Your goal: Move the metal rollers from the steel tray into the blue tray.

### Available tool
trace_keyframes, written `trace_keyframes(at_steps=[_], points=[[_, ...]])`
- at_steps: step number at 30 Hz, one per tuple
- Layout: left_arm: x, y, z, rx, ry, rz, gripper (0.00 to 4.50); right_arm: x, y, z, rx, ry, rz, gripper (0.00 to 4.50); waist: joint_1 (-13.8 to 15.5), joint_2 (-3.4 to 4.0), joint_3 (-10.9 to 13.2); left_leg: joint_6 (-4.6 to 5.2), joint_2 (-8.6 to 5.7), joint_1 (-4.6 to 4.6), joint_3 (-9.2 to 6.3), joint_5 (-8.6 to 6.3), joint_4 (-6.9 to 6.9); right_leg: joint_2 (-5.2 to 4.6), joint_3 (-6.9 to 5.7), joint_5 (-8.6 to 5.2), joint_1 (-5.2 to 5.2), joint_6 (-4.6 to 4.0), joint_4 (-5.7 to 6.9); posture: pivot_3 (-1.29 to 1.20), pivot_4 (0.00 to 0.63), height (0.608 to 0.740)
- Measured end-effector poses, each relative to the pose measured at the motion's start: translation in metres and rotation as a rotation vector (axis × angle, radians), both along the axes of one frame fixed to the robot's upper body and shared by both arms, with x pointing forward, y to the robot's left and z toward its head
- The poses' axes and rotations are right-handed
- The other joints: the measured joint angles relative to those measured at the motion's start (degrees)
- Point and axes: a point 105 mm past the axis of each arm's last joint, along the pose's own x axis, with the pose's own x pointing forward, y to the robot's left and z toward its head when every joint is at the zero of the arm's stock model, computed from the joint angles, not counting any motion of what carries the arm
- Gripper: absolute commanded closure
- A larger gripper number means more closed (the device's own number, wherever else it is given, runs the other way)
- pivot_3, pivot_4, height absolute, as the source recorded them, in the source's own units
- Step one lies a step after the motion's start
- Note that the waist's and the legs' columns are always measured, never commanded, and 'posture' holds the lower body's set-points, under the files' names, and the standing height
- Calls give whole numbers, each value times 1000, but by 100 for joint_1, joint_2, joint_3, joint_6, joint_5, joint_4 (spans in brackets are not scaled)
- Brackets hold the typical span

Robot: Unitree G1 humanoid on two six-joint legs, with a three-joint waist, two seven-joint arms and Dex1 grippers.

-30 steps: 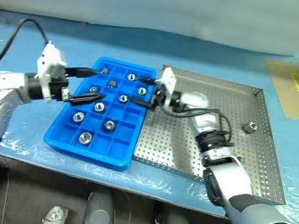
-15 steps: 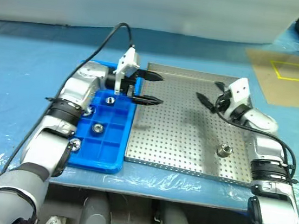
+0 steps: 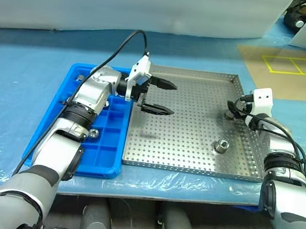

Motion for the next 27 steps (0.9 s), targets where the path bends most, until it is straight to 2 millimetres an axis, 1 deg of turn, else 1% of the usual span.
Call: trace_keyframes(at_steps=[1,4,7,11,13,15,18,20,21,24,27], points=[[0,2,-1,3,7,7,0,0,0,-1,1,1,2,226,21,0,0,17,0,2,0,6,1,-1,0,0,-2,0,-1,-203,150,740],[1,10,-5,14,22,38,0,0,0,-2,4,-7,7,226,38,0,0,21,0,3,1,5,5,-1,-1,0,-4,0,-5,-188,150,740],[0,11,-6,14,25,43,0,-1,0,-2,7,-9,13,226,38,0,0,26,2,5,2,1,3,-1,-1,0,-3,-1,-5,-182,150,740],[-2,12,-6,16,28,46,0,-9,-2,-4,-22,-39,34,226,78,0,0,33,6,12,3,-4,0,0,-1,0,-3,-1,-6,-184,150,740],[-2,13,-7,17,31,53,0,-16,6,-2,-38,-71,99,226,113,1,1,34,6,12,4,-4,-2,0,0,0,-4,-1,-9,-190,150,740],[-1,17,-9,23,36,63,0,-21,23,5,-37,-128,169,226,117,3,2,36,6,13,8,-5,-2,0,0,0,-6,0,-10,-201,150,740],[-2,16,-9,22,40,62,0,-23,43,28,-66,-223,241,226,130,3,2,19,1,15,13,-17,-2,-4,0,0,-5,0,-11,-207,150,740],[-2,16,-9,23,43,62,0,-24,49,38,-76,-253,255,226,136,3,2,18,2,17,13,-17,-2,-4,1,-1,-4,0,-11,-209,150,740],[-2,16,-9,23,44,61,0,-24,50,40,-76,-256,257,226,137,3,2,17,3,17,13,-17,-4,-3,1,-1,-4,0,-12,-208,150,740],[-2,16,-9,24,45,59,0,-25,46,30,-46,-214,224,226,153,3,2,16,2,12,13,-16,-11,-4,4,-1,-4,0,-24,-205,150,740],[-2,17,-10,26,48,60,0,-26,28,12,-3,-141,149,226,154,3,2,11,-1,4,13,-13,-14,-6,7,0,-4,0,-41,-202,150,740]])
